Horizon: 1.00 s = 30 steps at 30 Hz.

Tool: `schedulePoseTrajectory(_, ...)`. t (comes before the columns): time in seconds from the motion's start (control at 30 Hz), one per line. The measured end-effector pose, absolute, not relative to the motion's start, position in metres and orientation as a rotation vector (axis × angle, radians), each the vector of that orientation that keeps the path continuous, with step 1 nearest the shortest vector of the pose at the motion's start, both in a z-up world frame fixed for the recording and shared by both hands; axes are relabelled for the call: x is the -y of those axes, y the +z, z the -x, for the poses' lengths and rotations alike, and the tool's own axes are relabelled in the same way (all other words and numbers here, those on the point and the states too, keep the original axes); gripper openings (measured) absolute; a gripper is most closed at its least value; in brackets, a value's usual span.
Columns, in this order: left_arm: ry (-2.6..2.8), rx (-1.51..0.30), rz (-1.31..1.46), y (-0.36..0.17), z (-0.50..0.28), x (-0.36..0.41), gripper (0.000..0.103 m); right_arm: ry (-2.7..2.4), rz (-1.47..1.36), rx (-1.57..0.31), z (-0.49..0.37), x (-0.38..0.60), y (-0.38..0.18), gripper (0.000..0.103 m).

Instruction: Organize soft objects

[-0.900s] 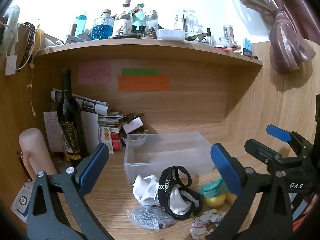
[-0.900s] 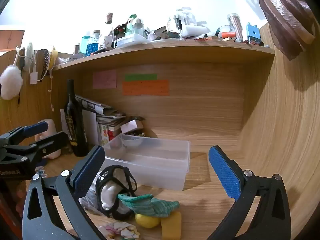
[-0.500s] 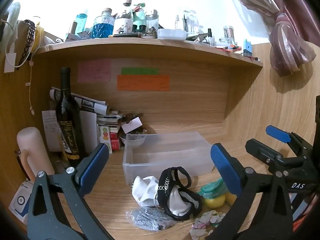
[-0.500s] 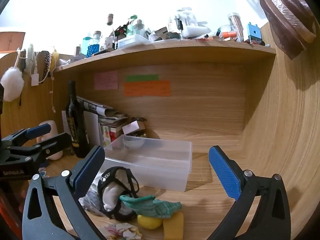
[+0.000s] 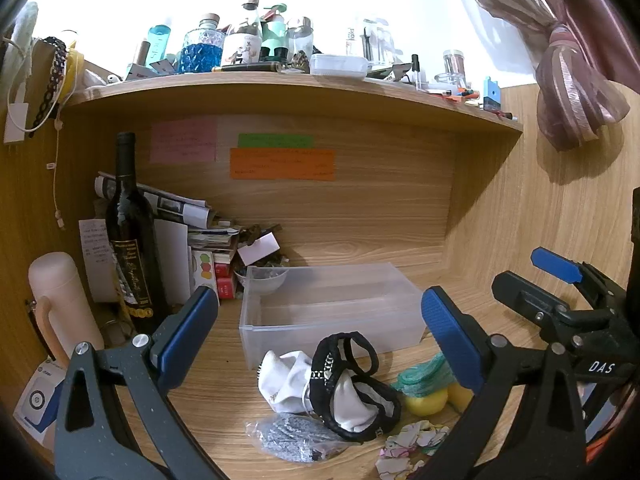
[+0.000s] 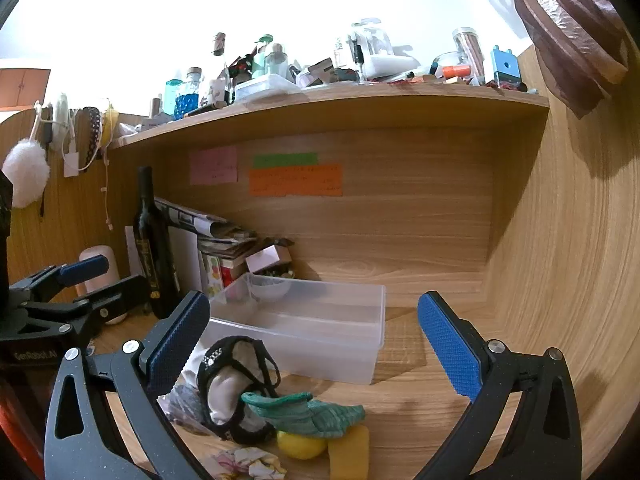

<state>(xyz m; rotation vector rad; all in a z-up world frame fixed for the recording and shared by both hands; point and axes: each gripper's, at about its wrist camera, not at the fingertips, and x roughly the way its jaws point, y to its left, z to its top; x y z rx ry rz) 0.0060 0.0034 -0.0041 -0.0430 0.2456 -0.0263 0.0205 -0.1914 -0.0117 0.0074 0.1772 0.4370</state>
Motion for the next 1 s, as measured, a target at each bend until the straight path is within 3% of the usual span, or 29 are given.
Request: schedulePoseTrajectory(1.0, -0.023, -0.234, 0.041, 0.0007, -0.0021, -0.0003, 0.103, 0.443, -0.008, -0.171, -0.0172, 0.1886, -0.0086, 0.103)
